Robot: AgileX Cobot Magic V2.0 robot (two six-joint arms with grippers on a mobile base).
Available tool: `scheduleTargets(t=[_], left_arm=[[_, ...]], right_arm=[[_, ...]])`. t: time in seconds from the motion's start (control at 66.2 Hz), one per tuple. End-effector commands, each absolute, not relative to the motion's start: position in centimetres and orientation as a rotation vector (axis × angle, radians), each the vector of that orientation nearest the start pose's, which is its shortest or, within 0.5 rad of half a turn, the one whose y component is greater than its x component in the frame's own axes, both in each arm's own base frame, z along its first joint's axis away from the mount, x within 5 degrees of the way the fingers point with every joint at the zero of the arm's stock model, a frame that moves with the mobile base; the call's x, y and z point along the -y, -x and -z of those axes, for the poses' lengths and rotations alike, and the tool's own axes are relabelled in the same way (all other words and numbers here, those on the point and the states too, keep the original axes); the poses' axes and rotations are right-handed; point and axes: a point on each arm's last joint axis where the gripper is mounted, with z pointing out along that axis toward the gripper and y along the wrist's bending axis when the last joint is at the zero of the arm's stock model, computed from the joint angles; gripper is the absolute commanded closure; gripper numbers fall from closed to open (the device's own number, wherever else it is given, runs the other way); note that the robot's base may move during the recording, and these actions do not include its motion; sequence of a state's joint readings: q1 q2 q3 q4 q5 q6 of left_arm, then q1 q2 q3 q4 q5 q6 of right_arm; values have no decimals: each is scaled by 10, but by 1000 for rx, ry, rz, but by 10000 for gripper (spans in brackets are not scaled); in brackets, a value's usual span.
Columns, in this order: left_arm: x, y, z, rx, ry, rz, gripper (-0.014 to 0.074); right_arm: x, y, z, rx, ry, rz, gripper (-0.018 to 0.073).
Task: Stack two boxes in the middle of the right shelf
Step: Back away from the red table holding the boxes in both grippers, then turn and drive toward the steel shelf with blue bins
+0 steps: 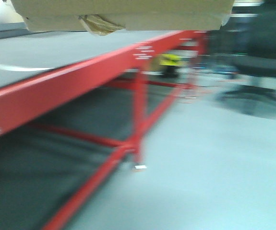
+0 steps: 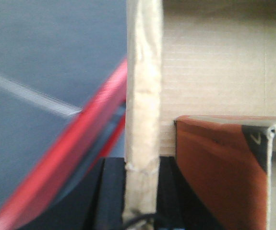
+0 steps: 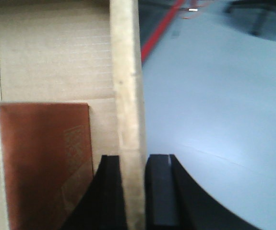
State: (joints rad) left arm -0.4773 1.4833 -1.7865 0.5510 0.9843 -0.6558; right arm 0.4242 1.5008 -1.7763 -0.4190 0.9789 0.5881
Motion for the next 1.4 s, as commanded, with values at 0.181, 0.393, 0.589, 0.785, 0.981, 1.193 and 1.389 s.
scheduleTargets(t=[0.181,0.393,0.589,0.785,0.981,1.193,1.389], left_arm=[[104,-288,-495,-1962,116,61,707],[104,-288,-495,-1962,116,61,707],[104,-288,-495,-1962,116,61,707],[104,-288,-495,-1960,116,57,707],[104,-288,-495,-1959,115,54,707],[104,-288,-495,-1959,115,54,707],[104,-288,-495,-1959,115,54,707]], right_arm=[[-99,-298,-484,-2026,-111,-99,713],[-99,-298,-484,-2026,-111,-99,713],[-99,-298,-484,-2026,-111,-99,713],[-99,-298,-484,-2026,-111,-99,713],[-99,-298,-484,-2026,-111,-99,713],[-99,-298,-484,-2026,-111,-99,713],[-99,-298,-484,-2026,-111,-99,713]])
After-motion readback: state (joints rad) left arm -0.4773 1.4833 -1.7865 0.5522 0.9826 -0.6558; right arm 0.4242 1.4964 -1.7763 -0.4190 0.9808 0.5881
